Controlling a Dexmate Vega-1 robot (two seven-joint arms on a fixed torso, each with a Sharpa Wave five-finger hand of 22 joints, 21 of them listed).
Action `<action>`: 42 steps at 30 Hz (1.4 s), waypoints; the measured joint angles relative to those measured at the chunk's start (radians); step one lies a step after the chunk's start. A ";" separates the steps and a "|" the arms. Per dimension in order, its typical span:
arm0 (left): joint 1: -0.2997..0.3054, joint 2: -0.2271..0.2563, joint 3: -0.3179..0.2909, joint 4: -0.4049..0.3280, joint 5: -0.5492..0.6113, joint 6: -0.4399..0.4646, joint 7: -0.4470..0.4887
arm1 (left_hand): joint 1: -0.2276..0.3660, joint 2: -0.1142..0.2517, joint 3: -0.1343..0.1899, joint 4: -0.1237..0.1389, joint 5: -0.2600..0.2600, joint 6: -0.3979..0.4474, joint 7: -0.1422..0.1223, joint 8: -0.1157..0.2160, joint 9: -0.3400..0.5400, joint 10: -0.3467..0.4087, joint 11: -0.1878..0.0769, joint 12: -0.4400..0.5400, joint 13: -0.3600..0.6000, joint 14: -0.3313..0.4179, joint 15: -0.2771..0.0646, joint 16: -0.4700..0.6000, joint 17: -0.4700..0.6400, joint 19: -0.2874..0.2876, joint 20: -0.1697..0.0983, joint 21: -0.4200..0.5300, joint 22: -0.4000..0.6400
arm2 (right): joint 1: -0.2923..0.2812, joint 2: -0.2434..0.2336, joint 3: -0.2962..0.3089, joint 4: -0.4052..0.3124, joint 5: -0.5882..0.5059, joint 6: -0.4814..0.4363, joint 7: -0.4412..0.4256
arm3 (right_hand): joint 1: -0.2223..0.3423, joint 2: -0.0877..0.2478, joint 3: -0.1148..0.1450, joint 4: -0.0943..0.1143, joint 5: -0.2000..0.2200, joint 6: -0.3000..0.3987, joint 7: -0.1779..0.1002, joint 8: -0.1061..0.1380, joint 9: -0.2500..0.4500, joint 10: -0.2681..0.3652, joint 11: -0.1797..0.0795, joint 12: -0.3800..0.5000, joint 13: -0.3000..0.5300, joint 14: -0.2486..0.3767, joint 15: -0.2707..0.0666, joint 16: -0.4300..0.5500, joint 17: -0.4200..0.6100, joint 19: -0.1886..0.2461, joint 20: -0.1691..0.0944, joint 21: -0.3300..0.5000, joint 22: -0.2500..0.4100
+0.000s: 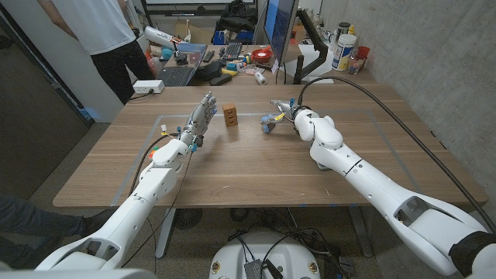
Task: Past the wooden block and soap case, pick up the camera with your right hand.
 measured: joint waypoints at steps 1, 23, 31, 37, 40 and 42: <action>0.000 0.000 0.000 -0.001 0.000 0.001 0.000 | 0.000 0.000 0.000 0.000 0.000 0.000 0.000 0.000 0.000 0.000 0.000 0.000 0.000 0.000 0.000 0.000 0.000 0.000 0.000 0.000 0.000 | 0.002 0.002 -0.002 0.005 -0.001 -0.002 0.000 | 0.000 0.000 0.000 0.000 0.000 0.000 0.000 0.000 0.000 0.000 0.000 0.000 0.000 0.000 0.000 0.000 0.000 0.000 0.000 0.000 0.000; -0.018 -0.006 0.005 0.023 -0.001 0.002 -0.010 | 0.004 0.004 0.000 0.000 0.000 0.000 0.000 0.000 0.000 0.000 0.000 0.000 0.000 0.000 0.000 0.000 0.000 0.000 0.000 0.000 0.000 | 0.035 0.036 -0.027 0.083 0.000 -0.022 -0.012 | -0.004 -0.004 -0.008 0.000 0.011 0.000 0.000 0.000 0.000 0.006 0.005 0.006 0.000 0.004 0.003 0.000 0.000 0.011 0.011 -0.008 0.000; -0.024 -0.008 0.005 0.036 -0.003 0.000 -0.016 | 0.004 0.004 0.000 0.000 0.000 0.000 0.000 0.000 0.000 0.000 0.000 0.000 0.000 0.000 0.000 0.000 0.000 0.000 0.000 0.000 0.000 | 0.045 0.047 -0.044 0.106 -0.006 -0.031 -0.025 | -0.004 -0.004 -0.008 0.000 0.015 -0.003 0.004 0.000 0.000 0.006 0.005 0.006 0.000 0.007 0.000 0.000 0.000 0.011 0.011 -0.008 0.000; -0.028 -0.010 0.005 0.043 -0.005 -0.003 -0.020 | 0.004 0.004 0.000 0.000 0.000 0.000 0.000 0.000 0.000 0.000 0.000 0.000 0.000 0.000 0.000 0.000 0.000 0.000 0.000 0.000 0.000 | 0.050 0.055 -0.055 0.120 -0.016 -0.040 -0.033 | -0.004 -0.004 -0.008 0.000 0.015 -0.003 0.004 0.000 0.000 0.006 0.005 0.006 0.000 0.007 0.000 0.000 0.000 0.014 0.014 -0.008 0.000; -0.028 -0.010 0.005 0.045 -0.005 -0.005 -0.022 | 0.004 0.004 0.000 0.000 0.000 0.000 0.000 0.000 0.000 0.000 0.000 0.000 0.000 0.000 0.000 0.000 0.000 0.000 0.000 0.000 0.000 | 0.052 0.057 -0.059 0.125 -0.021 -0.043 -0.037 | -0.004 -0.004 -0.008 0.000 0.015 -0.003 0.003 0.000 0.000 0.006 0.005 0.006 0.000 0.007 0.000 0.000 0.000 0.015 0.015 -0.008 0.000; -0.029 -0.010 0.005 0.045 -0.005 -0.005 -0.023 | 0.004 0.004 -0.004 -0.004 0.000 0.000 0.000 0.000 0.000 0.000 0.000 0.000 0.000 0.000 0.000 0.000 0.000 0.000 0.000 0.000 0.000 | 0.054 0.058 -0.062 0.129 -0.024 -0.047 -0.038 | -0.004 -0.004 -0.008 0.000 0.015 -0.003 0.003 0.000 0.000 0.006 0.005 0.006 0.000 0.007 0.000 0.000 0.000 0.018 0.018 -0.008 0.000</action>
